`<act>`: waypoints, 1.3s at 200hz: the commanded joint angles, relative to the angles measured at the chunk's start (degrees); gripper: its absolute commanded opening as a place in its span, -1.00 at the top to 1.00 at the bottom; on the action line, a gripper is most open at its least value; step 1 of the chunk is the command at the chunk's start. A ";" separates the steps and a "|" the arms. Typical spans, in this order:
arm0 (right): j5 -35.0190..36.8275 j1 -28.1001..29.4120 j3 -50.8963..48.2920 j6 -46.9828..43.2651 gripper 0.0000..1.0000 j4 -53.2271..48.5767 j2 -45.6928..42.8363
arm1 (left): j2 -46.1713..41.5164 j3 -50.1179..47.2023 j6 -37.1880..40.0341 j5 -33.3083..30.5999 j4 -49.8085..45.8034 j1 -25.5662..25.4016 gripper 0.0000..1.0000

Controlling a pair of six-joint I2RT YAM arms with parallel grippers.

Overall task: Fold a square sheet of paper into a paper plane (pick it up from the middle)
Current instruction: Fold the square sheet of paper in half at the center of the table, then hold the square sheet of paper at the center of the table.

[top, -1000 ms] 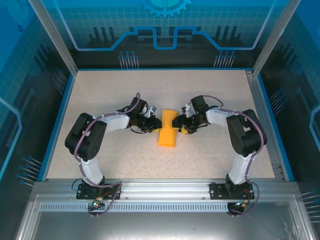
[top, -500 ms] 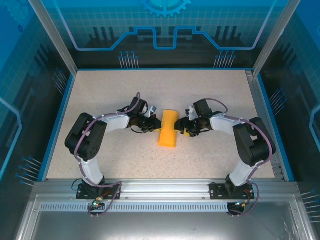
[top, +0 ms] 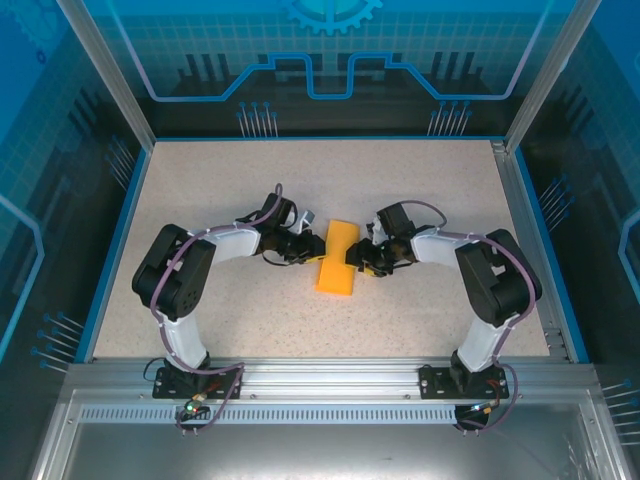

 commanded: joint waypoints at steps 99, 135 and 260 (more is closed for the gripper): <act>13.26 5.52 10.77 1.10 -0.17 -17.13 6.09 | -14.89 -3.60 1.20 -19.44 -10.93 0.54 0.02; 14.36 5.42 12.93 1.91 -0.18 -20.11 7.42 | -17.31 -5.64 0.28 -20.66 -9.35 1.46 0.00; 17.55 6.30 20.41 -3.03 -0.21 -29.59 13.92 | -18.14 -7.04 0.75 -20.50 -8.95 2.17 -0.04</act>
